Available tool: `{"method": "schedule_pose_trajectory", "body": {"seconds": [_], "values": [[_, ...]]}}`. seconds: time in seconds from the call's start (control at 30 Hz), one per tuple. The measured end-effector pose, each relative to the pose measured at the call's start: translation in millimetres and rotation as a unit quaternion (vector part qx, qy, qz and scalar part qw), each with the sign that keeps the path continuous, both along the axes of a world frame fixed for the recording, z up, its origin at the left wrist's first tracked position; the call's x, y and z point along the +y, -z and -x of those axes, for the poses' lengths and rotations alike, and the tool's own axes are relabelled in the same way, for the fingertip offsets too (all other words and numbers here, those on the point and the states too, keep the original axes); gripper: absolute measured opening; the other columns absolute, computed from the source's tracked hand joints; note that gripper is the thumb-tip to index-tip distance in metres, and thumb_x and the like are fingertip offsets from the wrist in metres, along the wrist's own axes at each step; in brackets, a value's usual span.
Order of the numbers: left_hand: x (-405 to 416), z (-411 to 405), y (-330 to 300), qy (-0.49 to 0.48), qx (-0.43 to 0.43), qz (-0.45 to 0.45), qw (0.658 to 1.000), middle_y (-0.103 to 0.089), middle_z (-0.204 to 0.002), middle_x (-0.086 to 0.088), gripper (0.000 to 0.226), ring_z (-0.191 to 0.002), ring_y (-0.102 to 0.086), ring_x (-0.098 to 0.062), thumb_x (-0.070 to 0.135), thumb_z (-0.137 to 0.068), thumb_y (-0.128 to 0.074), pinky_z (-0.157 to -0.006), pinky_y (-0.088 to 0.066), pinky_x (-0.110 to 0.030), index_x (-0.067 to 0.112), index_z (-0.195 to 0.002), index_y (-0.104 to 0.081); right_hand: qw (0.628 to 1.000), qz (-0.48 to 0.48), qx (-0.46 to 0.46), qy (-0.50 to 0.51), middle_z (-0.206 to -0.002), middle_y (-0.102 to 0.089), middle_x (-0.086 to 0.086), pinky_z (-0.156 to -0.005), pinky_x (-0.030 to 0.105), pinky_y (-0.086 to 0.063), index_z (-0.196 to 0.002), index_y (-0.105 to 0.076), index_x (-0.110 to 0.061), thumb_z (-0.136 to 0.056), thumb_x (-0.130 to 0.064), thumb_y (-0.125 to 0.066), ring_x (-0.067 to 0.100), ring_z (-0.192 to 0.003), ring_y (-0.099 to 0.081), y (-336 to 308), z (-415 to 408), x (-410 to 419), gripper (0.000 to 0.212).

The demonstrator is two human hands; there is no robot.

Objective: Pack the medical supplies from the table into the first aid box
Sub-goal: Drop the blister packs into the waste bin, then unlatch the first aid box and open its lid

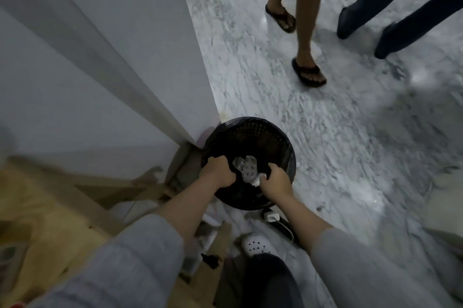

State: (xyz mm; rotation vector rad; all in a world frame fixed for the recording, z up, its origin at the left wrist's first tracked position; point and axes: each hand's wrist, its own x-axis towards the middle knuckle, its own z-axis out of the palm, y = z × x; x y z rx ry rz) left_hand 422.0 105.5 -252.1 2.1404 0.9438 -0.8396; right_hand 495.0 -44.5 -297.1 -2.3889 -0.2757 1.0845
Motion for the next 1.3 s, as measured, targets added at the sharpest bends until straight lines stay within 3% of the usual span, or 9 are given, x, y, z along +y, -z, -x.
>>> {"method": "schedule_pose_trajectory", "body": {"seconds": [0.17,0.23,0.47,0.73,0.83,0.9,1.03,1.17,1.3], "values": [[-3,20,-53,-0.032,-0.07,-0.03,0.997,-0.038,-0.136,-0.018,0.053,-0.115,-0.048,-0.033,0.037,-0.088,-0.055,-0.092,-0.046,-0.04,0.008,-0.13,-0.04,0.993,-0.099,-0.067,0.019,-0.127,-0.056,0.02,-0.091,0.04,-0.045,-0.122,-0.05,0.001,-0.091,-0.014,-0.051,0.035,-0.114,-0.053,-46,26,13,0.035],[-8,36,-89,-0.071,-0.154,-0.032,0.985,-0.038,-0.138,-0.013,0.056,-0.121,-0.045,-0.029,0.037,-0.089,-0.055,-0.096,-0.043,-0.038,0.011,-0.136,-0.038,0.986,-0.141,-0.089,0.001,-0.136,-0.051,0.018,-0.099,0.035,-0.041,-0.13,-0.045,0.0,-0.092,-0.015,-0.053,0.031,-0.125,-0.047,-78,43,19,0.043],[-43,171,-225,-0.19,-0.416,-0.11,0.882,-0.047,-0.13,-0.001,0.045,-0.123,-0.044,-0.015,0.029,-0.086,-0.058,-0.102,-0.038,-0.032,0.018,-0.128,-0.048,0.953,-0.272,-0.134,-0.029,-0.141,-0.048,0.009,-0.108,0.04,-0.038,-0.138,-0.041,-0.01,-0.091,-0.024,-0.055,0.022,-0.13,-0.043,-212,144,34,0.051],[-100,361,-287,-0.327,-0.456,-0.244,0.79,-0.049,-0.133,0.002,0.04,-0.128,-0.042,-0.013,0.024,-0.085,-0.06,-0.103,-0.037,-0.032,0.023,-0.124,-0.051,0.893,-0.385,-0.143,-0.182,-0.129,-0.057,-0.001,-0.098,0.02,-0.034,-0.13,-0.05,-0.017,-0.088,-0.022,-0.06,0.011,-0.118,-0.049,-288,304,43,0.044],[-117,420,-292,-0.397,-0.447,-0.303,0.742,-0.049,-0.131,-0.001,0.041,-0.125,-0.044,-0.014,0.021,-0.082,-0.06,-0.099,-0.042,-0.039,0.024,-0.122,-0.052,0.851,-0.433,-0.119,-0.272,-0.124,-0.055,-0.01,-0.095,0.008,-0.031,-0.129,-0.05,-0.019,-0.089,-0.022,-0.057,0.009,-0.117,-0.048,-302,353,48,0.041],[-124,456,-291,-0.435,-0.439,-0.35,0.704,-0.048,-0.13,-0.001,0.04,-0.123,-0.044,-0.013,0.024,-0.082,-0.059,-0.098,-0.041,-0.041,0.02,-0.121,-0.055,0.815,-0.471,-0.101,-0.321,-0.126,-0.056,-0.008,-0.1,0.02,-0.038,-0.127,-0.053,-0.015,-0.087,-0.018,-0.057,0.01,-0.122,-0.049,-308,381,54,0.04],[-124,517,-277,-0.477,-0.381,-0.453,0.65,-0.043,-0.14,-0.012,0.053,-0.13,-0.039,-0.03,0.038,-0.075,-0.056,-0.104,-0.035,-0.05,0.012,-0.121,-0.057,0.711,-0.547,-0.103,-0.431,-0.123,-0.062,0.004,-0.097,0.039,-0.047,-0.12,-0.058,-0.011,-0.084,-0.01,-0.061,0.015,-0.118,-0.055,-307,430,73,0.036],[-112,571,-243,-0.489,-0.327,-0.503,0.633,-0.021,-0.154,-0.008,0.073,-0.142,-0.016,-0.029,0.039,-0.073,-0.064,-0.109,-0.021,-0.059,0.021,-0.139,-0.039,0.604,-0.553,-0.152,-0.554,-0.137,-0.053,0.004,-0.108,0.037,-0.037,-0.121,-0.059,-0.018,-0.085,-0.017,-0.06,0.019,-0.129,-0.045,-294,463,97,0.037],[-101,606,-207,-0.51,-0.317,-0.505,0.62,-0.005,-0.157,0.001,0.089,-0.143,-0.003,-0.021,0.052,-0.07,-0.067,-0.111,-0.019,-0.056,0.043,-0.144,-0.017,0.506,-0.568,-0.223,-0.609,-0.14,-0.05,0.008,-0.107,0.052,-0.036,-0.121,-0.06,-0.019,-0.083,-0.026,-0.065,0.026,-0.135,-0.039,-272,478,125,0.038]]}}
